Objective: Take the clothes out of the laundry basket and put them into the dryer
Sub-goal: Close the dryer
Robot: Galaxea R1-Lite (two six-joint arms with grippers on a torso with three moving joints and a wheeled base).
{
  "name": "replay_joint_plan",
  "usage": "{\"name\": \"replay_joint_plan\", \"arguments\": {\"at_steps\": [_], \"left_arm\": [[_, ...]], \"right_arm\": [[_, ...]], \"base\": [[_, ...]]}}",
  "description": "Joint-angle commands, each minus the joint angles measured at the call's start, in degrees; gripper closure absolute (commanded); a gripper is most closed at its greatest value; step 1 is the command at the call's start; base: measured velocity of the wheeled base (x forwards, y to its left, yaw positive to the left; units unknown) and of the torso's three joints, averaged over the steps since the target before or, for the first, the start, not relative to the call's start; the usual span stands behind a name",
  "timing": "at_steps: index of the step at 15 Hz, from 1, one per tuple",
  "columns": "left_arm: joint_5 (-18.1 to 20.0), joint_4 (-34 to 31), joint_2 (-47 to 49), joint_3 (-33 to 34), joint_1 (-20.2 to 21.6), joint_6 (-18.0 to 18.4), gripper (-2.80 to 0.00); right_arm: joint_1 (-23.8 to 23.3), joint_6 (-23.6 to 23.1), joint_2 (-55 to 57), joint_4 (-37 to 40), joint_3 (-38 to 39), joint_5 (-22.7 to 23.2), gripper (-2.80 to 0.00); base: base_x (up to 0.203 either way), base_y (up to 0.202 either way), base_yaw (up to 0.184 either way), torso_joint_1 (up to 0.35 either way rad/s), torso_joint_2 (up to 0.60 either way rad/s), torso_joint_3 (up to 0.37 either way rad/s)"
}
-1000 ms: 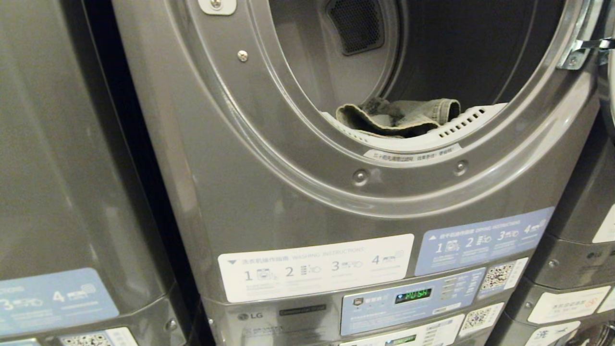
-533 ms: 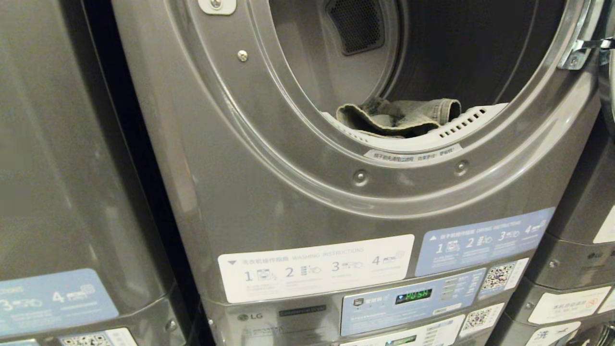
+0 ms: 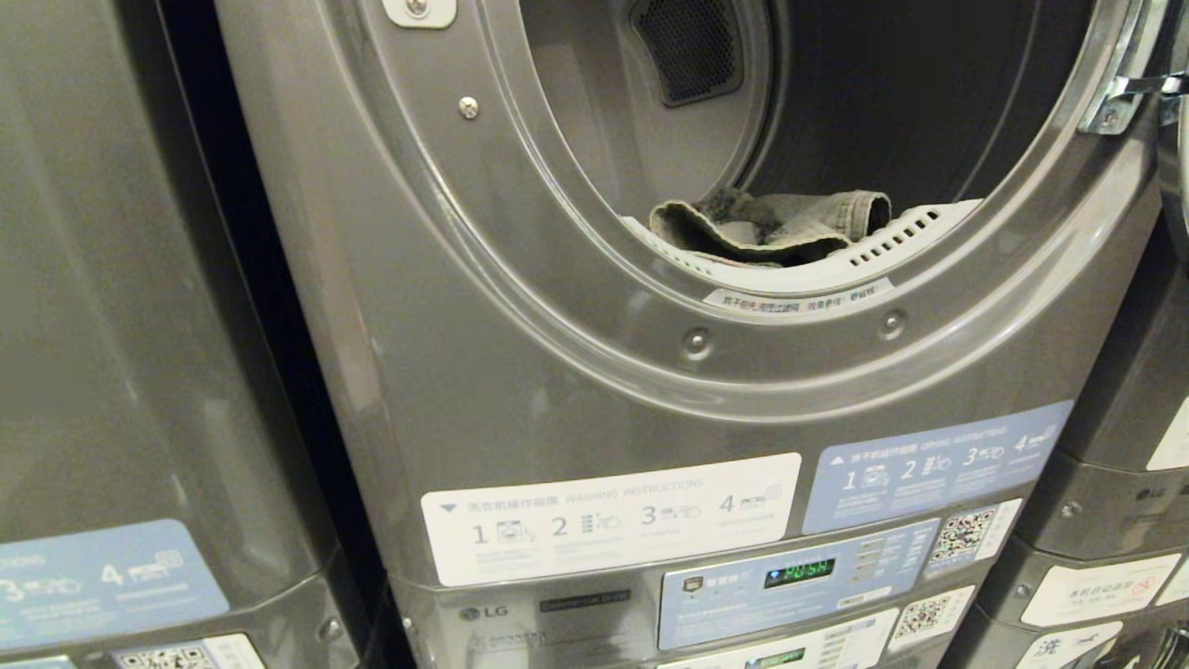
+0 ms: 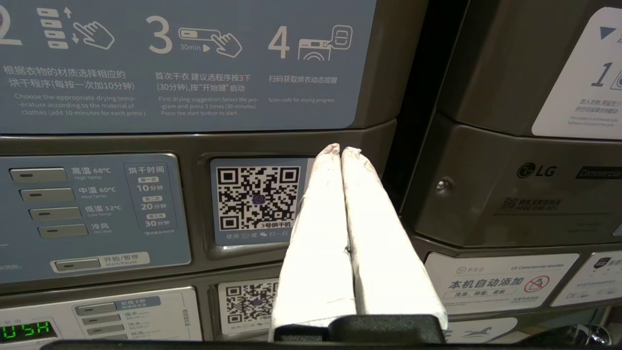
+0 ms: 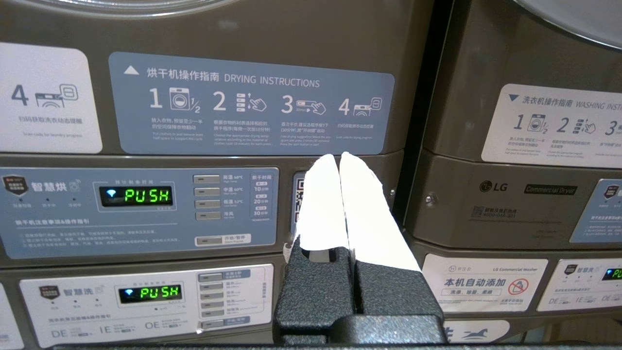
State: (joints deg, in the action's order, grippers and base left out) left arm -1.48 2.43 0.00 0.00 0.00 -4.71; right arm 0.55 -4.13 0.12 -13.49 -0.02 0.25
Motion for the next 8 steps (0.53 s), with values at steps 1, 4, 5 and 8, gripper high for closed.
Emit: {"name": "replay_joint_plan", "arguments": {"at_steps": [1,4,5,8], "left_arm": [[0.0,0.0,0.0,0.8,0.0,0.0,0.0],[0.0,0.0,0.0,0.8,0.0,0.0,0.0],[0.0,0.0,0.1,0.8,0.0,0.0,0.0],[0.0,0.0,0.0,0.8,0.0,0.0,0.0]], "right_arm": [[0.0,1.8,-0.1,-0.1,2.3,-0.9,0.0],[0.0,2.8,-0.1,-0.3,2.3,-1.4,0.0],[0.1,3.6,-0.1,-0.3,2.3,-1.4,0.0],[0.0,6.2,-0.1,-0.2,2.3,-2.0,0.0]], "base": [[0.0,0.0,0.0,0.0,0.0,0.0],[0.0,0.0,0.0,0.0,0.0,0.0],[0.0,0.0,0.0,0.0,0.0,0.0],[0.0,0.0,0.0,0.0,0.0,0.0]]}}
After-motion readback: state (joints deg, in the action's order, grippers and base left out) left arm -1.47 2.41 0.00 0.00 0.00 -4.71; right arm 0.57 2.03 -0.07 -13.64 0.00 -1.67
